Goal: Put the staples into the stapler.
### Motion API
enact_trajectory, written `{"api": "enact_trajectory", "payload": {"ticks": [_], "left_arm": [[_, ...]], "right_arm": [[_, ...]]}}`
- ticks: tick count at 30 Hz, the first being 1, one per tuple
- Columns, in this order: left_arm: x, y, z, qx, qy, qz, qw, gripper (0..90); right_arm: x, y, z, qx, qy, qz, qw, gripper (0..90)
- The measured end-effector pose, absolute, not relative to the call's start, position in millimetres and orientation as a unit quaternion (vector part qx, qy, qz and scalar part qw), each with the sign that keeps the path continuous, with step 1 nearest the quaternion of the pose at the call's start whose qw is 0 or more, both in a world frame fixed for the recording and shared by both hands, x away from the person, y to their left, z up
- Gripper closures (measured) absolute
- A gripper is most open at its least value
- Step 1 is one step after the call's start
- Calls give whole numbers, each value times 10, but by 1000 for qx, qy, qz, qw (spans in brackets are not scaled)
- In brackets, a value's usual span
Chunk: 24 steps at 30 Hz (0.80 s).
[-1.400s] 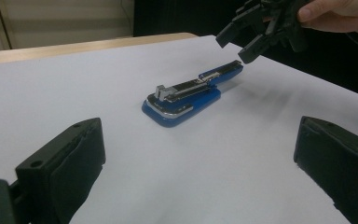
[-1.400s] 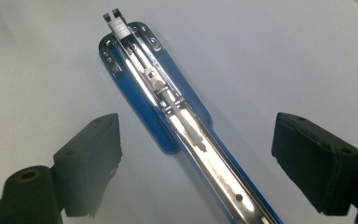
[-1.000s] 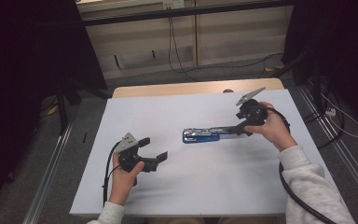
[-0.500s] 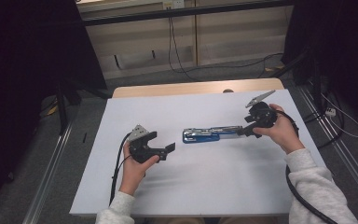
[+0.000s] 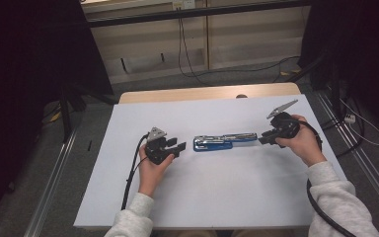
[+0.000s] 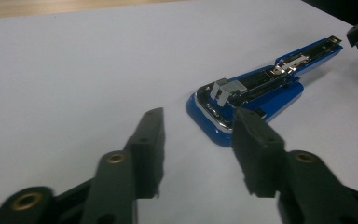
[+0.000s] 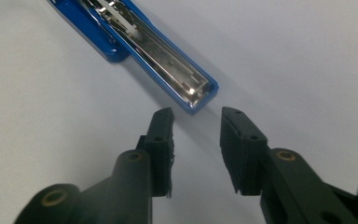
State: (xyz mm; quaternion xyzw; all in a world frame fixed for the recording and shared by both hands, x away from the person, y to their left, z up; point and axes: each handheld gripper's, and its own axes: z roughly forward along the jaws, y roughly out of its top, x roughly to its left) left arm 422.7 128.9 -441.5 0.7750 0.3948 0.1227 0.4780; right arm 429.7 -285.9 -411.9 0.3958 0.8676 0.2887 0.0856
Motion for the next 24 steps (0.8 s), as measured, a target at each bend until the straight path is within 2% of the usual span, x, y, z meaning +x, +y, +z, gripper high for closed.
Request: {"api": "enact_trajectory", "payload": {"ticks": [1,2,7,9,24], "left_arm": [[4241,1262,-4423,777,395,122,476,625],[4259,1231,-4439,782,391,122,469,625],[4315,1108,-4529,801,385,117,444,754],[4326,1061,-4542,802,384,118,441,785],[4370,918,-4639,826,373,111,408,811]], "right_arm": [[4291,-2868,-4132,400,865,290,85,796],[4291,-2868,-4132,400,865,290,85,796],[4293,-2886,-4214,413,862,281,85,895],[4296,-2887,-4238,421,857,284,88,900],[4345,-2705,-4373,408,867,272,92,900]]}}
